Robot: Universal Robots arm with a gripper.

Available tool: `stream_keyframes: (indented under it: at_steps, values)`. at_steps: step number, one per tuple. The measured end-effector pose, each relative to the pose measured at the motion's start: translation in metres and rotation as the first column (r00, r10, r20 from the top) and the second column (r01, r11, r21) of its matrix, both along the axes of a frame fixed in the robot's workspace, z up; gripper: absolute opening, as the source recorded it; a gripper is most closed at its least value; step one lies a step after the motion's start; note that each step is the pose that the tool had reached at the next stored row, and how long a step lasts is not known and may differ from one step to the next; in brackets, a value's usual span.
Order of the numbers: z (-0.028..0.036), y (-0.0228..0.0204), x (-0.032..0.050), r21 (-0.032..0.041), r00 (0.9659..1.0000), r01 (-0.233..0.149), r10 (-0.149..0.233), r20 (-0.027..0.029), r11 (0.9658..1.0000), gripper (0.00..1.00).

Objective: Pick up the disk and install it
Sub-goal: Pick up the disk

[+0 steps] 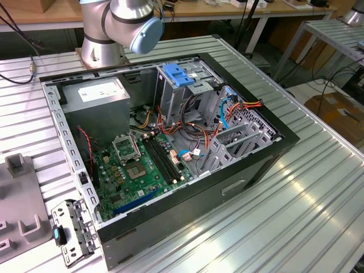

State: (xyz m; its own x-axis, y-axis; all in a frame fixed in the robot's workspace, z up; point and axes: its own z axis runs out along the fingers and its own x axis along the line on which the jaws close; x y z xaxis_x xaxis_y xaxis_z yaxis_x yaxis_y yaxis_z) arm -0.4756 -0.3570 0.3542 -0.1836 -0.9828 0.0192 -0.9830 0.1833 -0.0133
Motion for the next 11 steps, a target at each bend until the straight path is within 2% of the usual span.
stream_keyframes:
  at_steps: [2, 5, 6, 8, 11]
  values:
    - [-0.0053, 0.0000, 0.0012, 0.0001, 1.0000, 0.005, -0.005, -0.0024, 1.0000, 0.54]
    - [-0.0127, -0.0005, 0.0013, 0.0000, 0.9999, 0.004, -0.004, -0.0135, 1.0000, 0.54]
    - [-0.0168, -0.0006, 0.0013, 0.0000, 0.9999, -0.005, 0.005, -0.0144, 1.0000, 0.54]
    - [-0.0224, -0.0007, 0.0013, 0.0000, 0.9982, -0.058, 0.058, -0.0143, 0.9983, 0.54]
    - [-0.0331, -0.0007, 0.0012, 0.0000, 0.9975, -0.069, 0.069, -0.0142, 0.9976, 0.54]
